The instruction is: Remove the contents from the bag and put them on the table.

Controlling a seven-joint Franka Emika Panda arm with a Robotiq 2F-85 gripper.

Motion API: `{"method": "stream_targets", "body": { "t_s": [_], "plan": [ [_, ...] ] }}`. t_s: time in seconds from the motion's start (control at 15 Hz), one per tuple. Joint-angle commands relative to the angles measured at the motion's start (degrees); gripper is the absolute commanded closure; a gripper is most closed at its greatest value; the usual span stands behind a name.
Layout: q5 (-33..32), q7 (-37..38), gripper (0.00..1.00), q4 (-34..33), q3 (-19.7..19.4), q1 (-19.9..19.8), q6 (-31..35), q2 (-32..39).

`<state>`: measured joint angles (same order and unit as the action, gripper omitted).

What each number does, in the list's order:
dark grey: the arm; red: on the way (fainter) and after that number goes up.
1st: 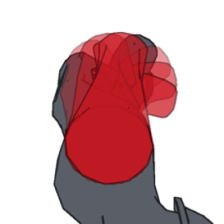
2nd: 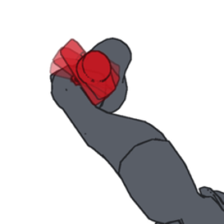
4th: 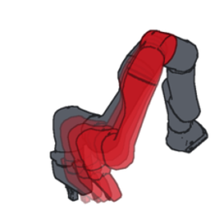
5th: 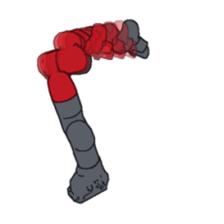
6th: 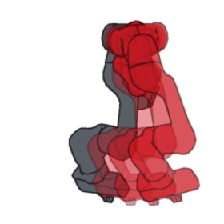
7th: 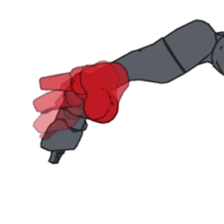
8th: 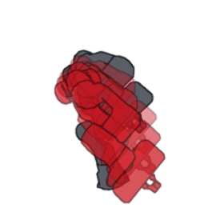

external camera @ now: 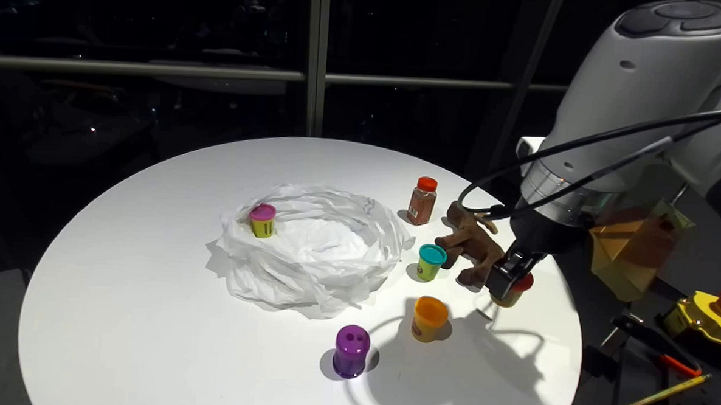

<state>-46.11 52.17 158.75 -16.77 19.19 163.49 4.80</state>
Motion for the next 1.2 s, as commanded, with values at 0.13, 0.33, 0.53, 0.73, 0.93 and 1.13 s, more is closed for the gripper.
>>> {"method": "stream_targets", "body": {
  "t_s": [0.13, 0.33, 0.53, 0.73, 0.93, 1.13],
  "plan": [
    [-8.20, 4.62, 0.76, -2.19, -3.27, -0.89, 6.22, 3.44],
    [-6.30, 1.29, 0.76, -1.43, -2.84, -1.53, 9.80, 5.51],
    [-6.84, 2.55, 0.76, -1.97, -3.29, -1.17, 11.01, 7.21],
    [-9.33, 6.67, 0.76, -3.40, -5.51, 0.34, 10.48, 7.29],
    [-10.84, 8.27, 0.76, -4.36, -6.75, 0.77, 10.64, 7.50],
    [-11.68, 8.67, 0.76, -4.58, -6.92, 0.53, 11.40, 7.69]
  ]
}}
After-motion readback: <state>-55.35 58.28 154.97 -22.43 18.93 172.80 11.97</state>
